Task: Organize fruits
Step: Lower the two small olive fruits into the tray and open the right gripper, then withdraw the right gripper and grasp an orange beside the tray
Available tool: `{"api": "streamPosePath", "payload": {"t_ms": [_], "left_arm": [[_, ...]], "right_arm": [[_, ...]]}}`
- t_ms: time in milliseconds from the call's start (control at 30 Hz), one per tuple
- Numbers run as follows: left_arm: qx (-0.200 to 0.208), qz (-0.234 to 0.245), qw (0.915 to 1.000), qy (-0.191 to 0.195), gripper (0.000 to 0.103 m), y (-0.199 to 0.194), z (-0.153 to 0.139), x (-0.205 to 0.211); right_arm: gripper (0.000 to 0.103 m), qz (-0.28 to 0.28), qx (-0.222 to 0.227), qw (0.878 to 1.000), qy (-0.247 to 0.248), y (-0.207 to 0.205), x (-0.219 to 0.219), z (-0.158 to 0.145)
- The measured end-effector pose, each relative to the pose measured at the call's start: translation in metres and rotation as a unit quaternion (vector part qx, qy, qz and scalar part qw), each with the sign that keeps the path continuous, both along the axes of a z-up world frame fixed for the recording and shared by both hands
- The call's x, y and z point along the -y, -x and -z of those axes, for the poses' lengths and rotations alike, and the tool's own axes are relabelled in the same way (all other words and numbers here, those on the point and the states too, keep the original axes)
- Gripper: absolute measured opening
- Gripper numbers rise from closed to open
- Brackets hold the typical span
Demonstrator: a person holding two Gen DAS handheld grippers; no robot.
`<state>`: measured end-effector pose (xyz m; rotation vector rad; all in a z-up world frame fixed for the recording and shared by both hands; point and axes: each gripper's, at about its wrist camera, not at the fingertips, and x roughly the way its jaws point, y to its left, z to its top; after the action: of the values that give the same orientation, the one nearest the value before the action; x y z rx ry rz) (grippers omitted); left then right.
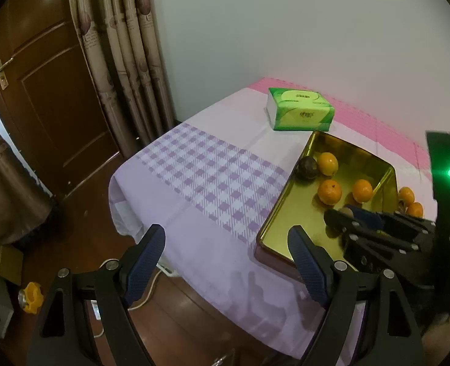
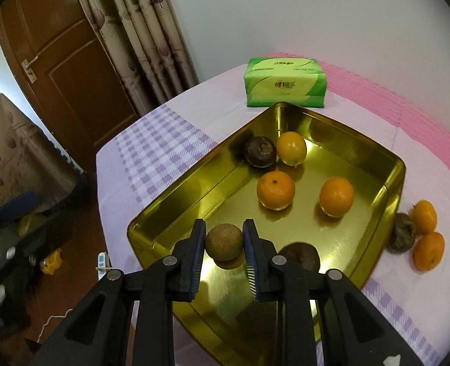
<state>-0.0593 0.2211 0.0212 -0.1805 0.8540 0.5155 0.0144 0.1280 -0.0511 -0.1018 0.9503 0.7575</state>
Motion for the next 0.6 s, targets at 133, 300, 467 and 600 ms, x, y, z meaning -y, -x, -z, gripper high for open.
{"api": "streamPosePath", "payload": {"t_ms": [133, 300, 467, 600], "left_arm": [[-0.001, -0.001, 1.0, 0.0, 0.083, -0.001, 0.002, -0.001], [-0.008, -0.003, 0.9999, 0.008, 0.083, -0.002, 0.005, -0.004], [-0.013, -0.005, 0.9999, 0.011, 0.083, -0.003, 0.006, -0.004], [-0.017, -0.004, 0.9998, 0.012, 0.083, -0.004, 0.007, -0.004]], "right_arm": [[0.024, -0.003, -0.004, 1.0, 0.003, -0.008, -0.008, -0.001], [0.024, -0.002, -0.006, 1.0, 0.001, -0.017, -0.016, -0.002], [0.025, 0.005, 0.014, 1.0, -0.024, -0.018, -0.014, -0.016], [0.028, 0.026, 0.032, 0.998, -0.056, -0.016, 0.009, -0.032]]}}
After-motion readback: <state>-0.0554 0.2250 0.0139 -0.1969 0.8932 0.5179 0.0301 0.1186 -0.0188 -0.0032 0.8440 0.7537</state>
